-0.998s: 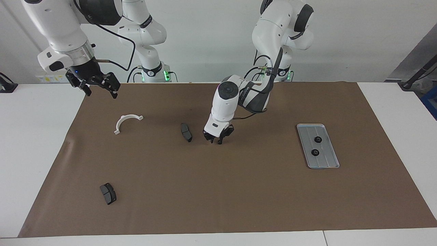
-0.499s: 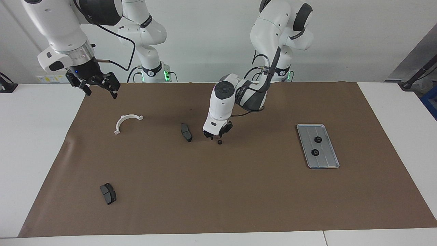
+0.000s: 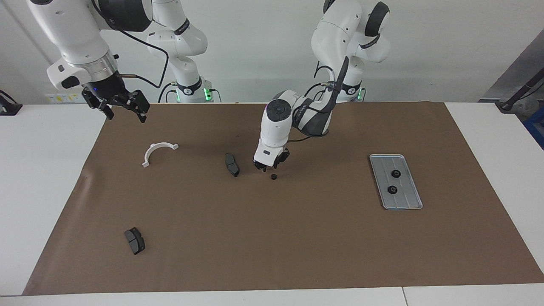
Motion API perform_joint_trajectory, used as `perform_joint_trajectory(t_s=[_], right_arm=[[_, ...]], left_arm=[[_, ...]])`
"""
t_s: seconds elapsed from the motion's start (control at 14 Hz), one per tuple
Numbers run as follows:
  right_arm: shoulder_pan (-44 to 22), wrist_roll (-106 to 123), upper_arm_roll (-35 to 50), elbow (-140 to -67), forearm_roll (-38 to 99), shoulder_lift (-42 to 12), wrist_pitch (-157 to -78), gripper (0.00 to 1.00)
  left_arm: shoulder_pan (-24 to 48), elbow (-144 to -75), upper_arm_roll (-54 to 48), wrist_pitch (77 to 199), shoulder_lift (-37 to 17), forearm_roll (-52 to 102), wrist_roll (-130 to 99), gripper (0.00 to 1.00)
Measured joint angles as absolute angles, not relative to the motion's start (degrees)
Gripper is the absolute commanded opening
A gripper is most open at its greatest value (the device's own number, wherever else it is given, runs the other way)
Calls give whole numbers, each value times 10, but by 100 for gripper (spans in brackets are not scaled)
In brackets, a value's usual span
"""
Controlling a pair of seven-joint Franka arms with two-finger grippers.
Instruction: Pick bearing gear from pile to tray
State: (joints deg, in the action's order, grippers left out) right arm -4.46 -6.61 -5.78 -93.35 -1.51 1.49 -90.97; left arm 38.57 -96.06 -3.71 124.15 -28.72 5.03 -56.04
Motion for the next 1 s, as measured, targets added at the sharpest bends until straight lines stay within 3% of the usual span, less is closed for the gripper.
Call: perform_joint_trajectory(t_s=[1.0], right_arm=[[-45,-66,-58,-933,-15,15,-910,100]], left_arm=[[398,-970,-35,1254,-297,48,-596,45]])
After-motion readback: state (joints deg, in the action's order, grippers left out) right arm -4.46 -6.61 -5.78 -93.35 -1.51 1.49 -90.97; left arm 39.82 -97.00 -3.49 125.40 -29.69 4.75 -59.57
